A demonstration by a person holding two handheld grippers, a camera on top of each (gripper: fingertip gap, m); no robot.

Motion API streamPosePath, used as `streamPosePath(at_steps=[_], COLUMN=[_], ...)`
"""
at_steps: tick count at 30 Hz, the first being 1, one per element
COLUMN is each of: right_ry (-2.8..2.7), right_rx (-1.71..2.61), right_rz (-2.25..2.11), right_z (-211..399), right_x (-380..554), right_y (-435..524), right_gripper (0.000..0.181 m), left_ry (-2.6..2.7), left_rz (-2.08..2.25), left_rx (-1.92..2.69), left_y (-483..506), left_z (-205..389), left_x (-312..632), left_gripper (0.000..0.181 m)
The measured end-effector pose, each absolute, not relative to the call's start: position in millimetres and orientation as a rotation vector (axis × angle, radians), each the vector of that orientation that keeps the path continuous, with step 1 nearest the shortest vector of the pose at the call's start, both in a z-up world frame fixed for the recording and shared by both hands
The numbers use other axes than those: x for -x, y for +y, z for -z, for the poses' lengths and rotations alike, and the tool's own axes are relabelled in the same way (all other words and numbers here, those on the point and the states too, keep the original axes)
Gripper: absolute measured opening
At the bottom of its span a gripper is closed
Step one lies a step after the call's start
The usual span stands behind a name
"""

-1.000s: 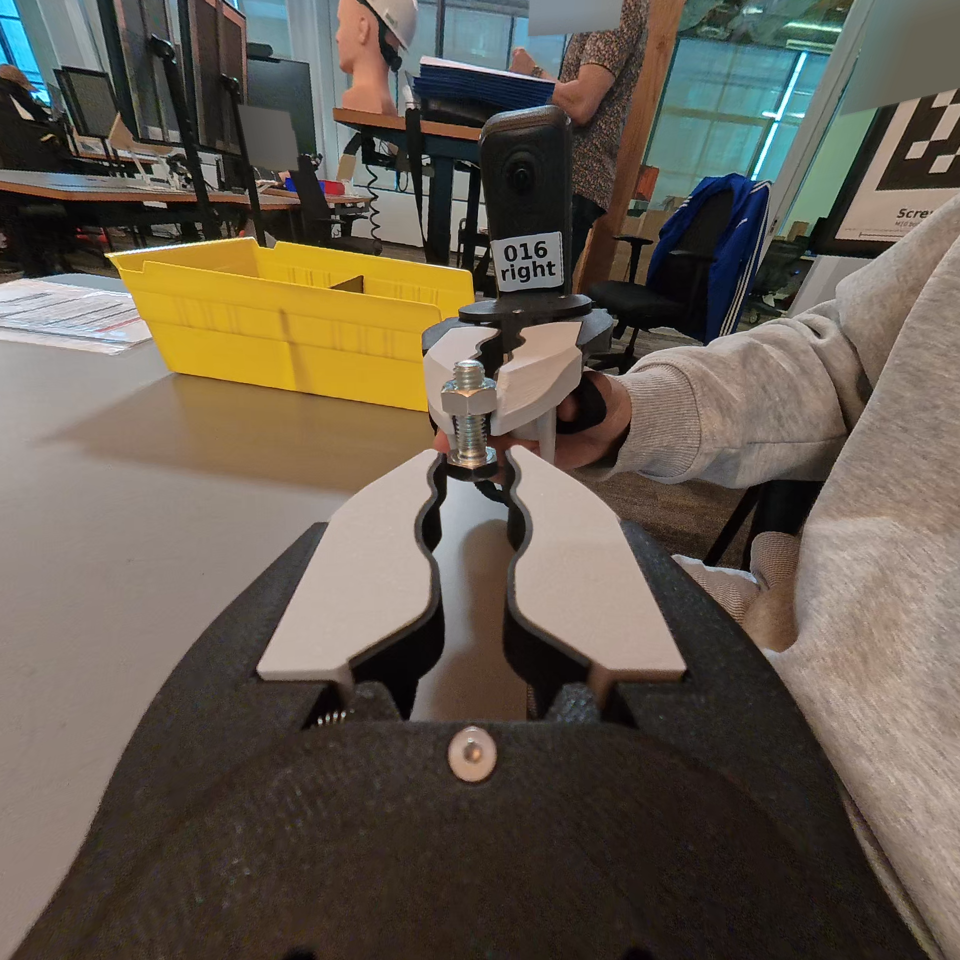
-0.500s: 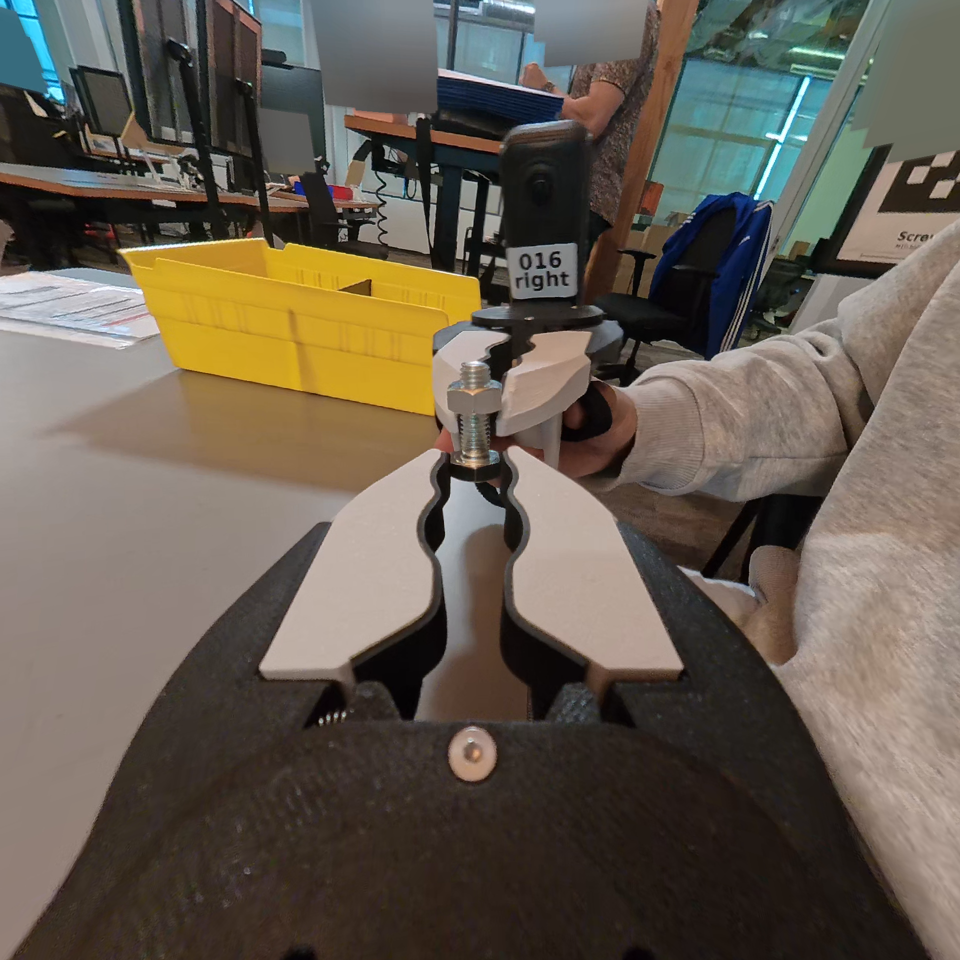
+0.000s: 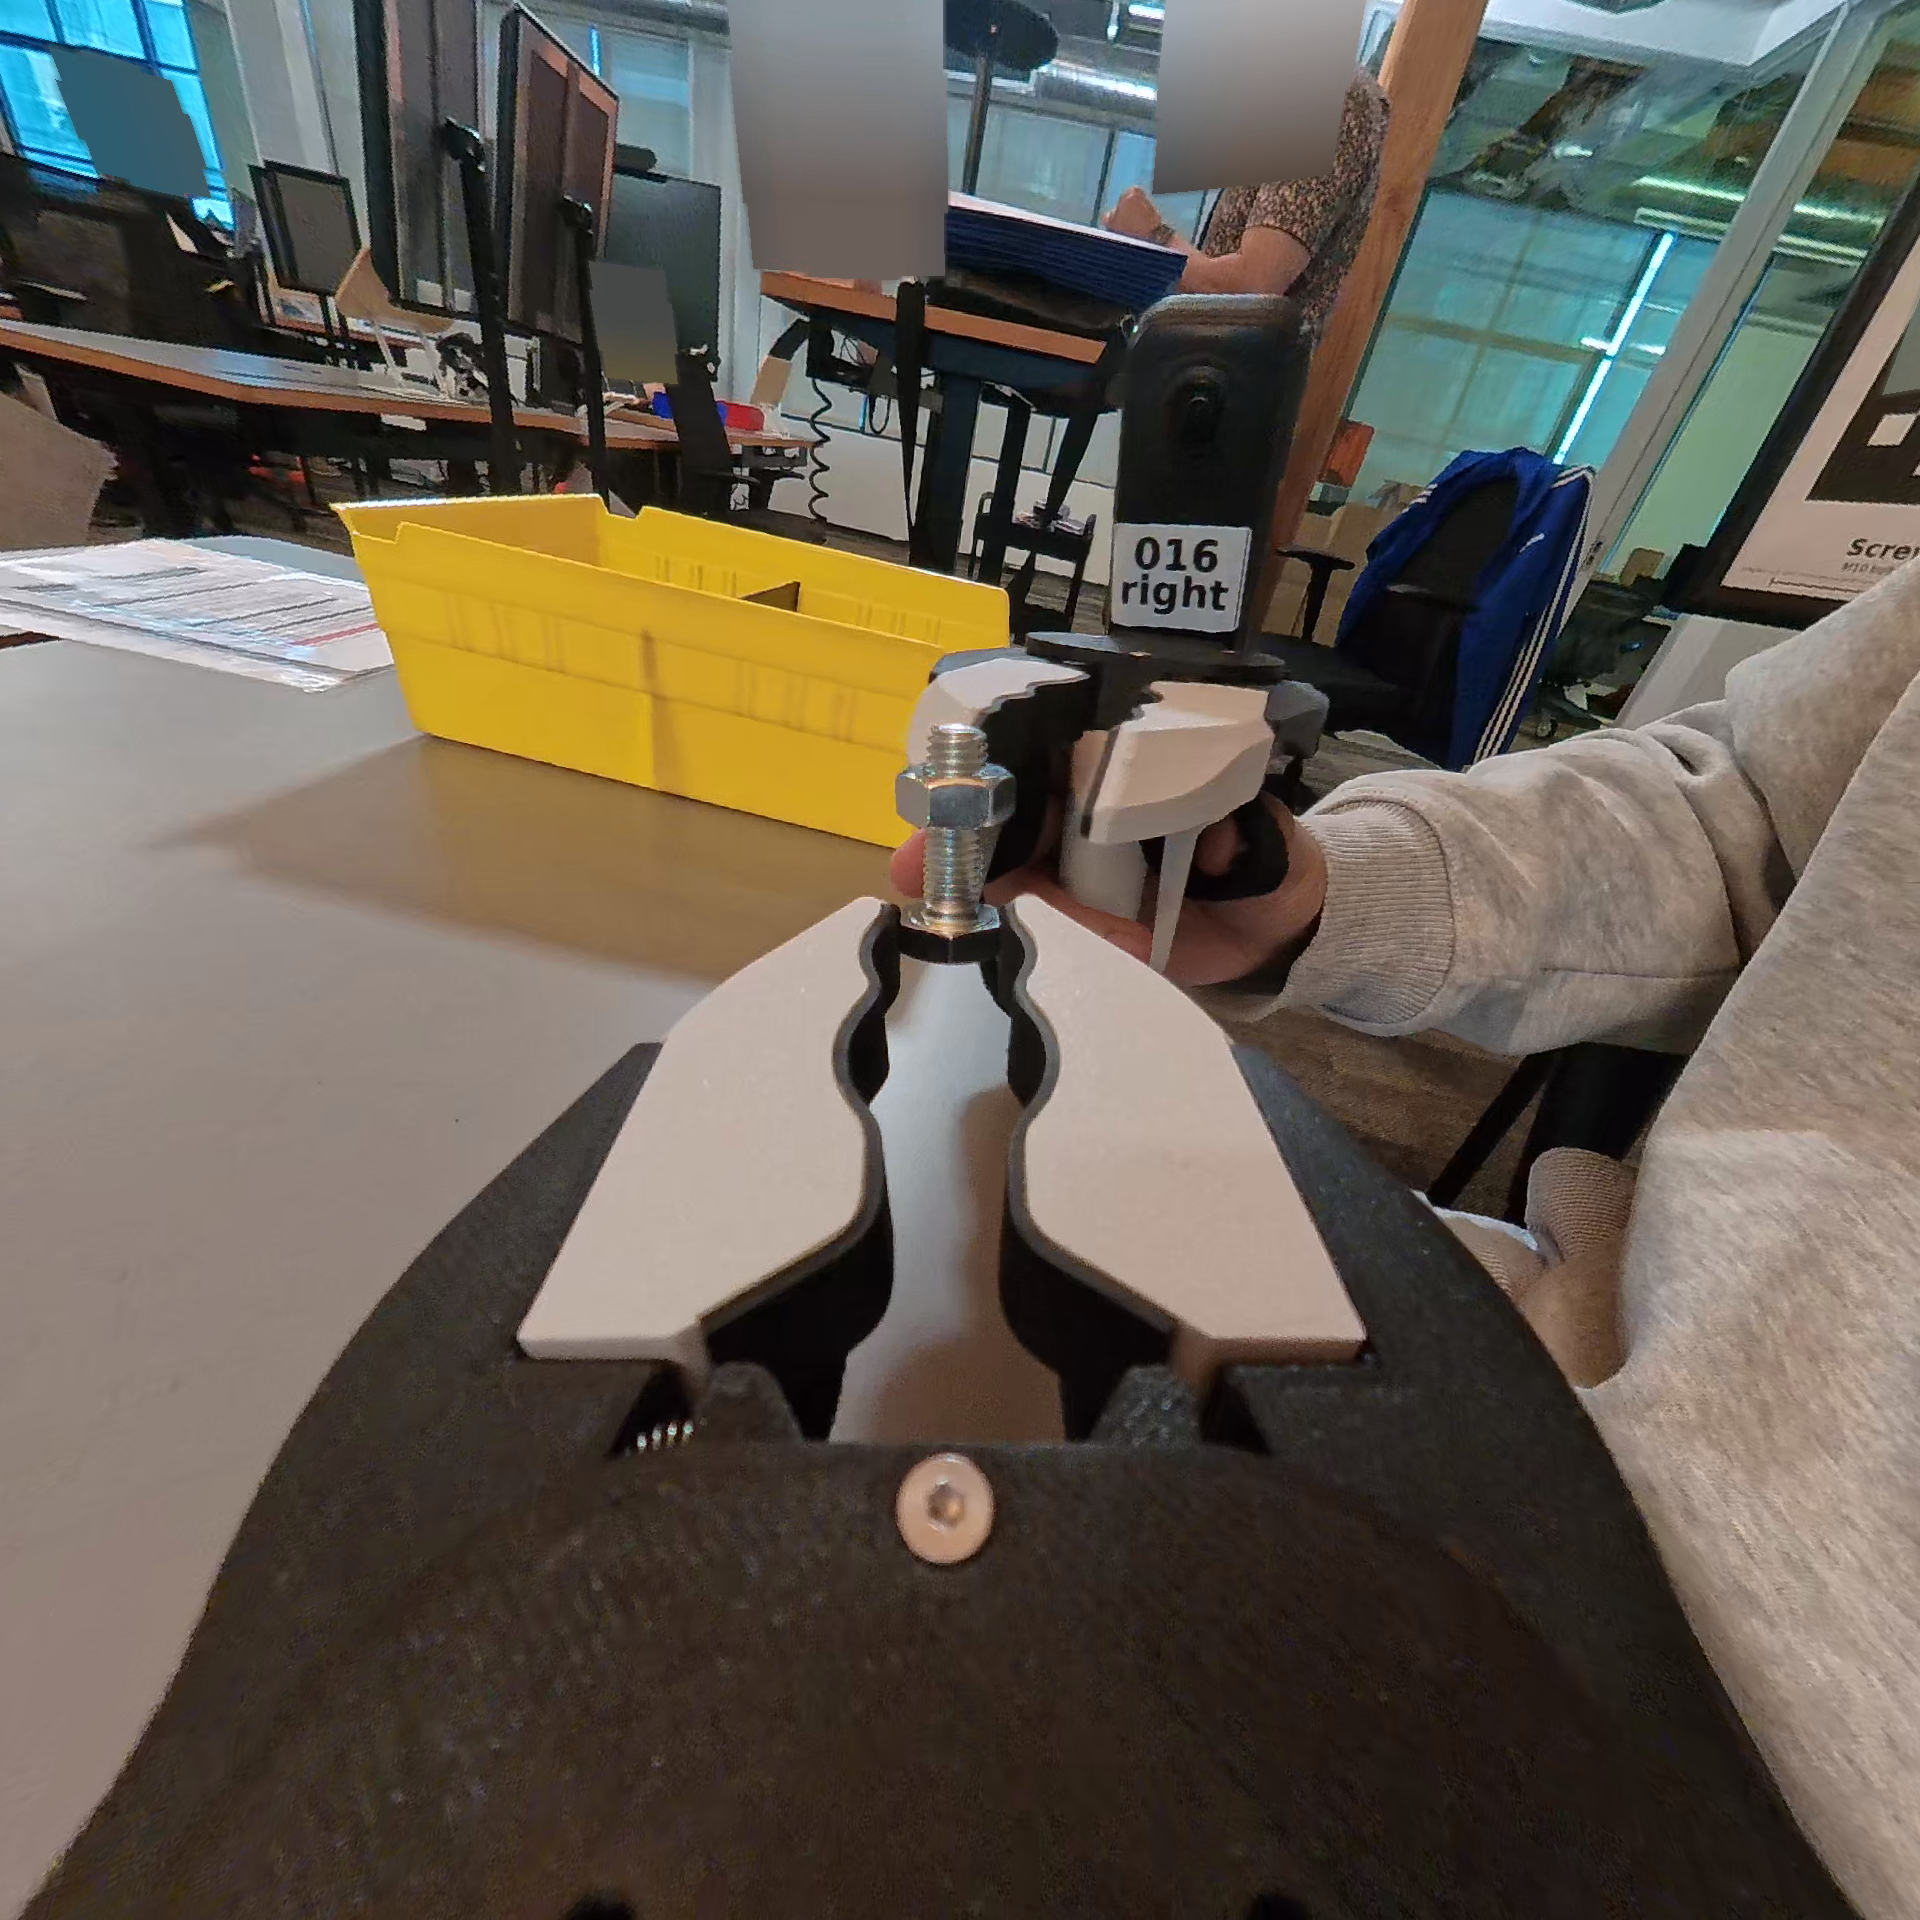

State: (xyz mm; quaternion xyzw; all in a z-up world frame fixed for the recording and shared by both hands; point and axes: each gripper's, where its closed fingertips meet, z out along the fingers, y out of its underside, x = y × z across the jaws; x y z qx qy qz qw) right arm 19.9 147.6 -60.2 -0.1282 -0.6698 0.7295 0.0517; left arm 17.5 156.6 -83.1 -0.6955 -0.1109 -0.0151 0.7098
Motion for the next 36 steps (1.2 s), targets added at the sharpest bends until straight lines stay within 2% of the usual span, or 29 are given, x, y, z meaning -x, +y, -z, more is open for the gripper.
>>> streamPosePath(at_steps=[8,24,36], right_ry=[-2.028,-2.005,-1.947], right_rx=[0.372,0.326,0.342], right_rz=[-2.23,-2.252,-2.234], right_z=[57.8,54.6,50.5], right_x=[-23.3,-27.9,-23.2], right_y=[145.1,139.1,143.0], right_gripper=[0.025,0.043,0.048], left_ry=[-0.249,-0.242,-0.239], left_rz=[0.04,0.065,0.021], left_rx=[1.537,1.545,1.523], left_y=[157.1,160.0,159.5], left_z=[82.5,83.7,80.9], left_x=[-17.9,-21.4,-20.2], left_gripper=[0.018,0.018,0.018])
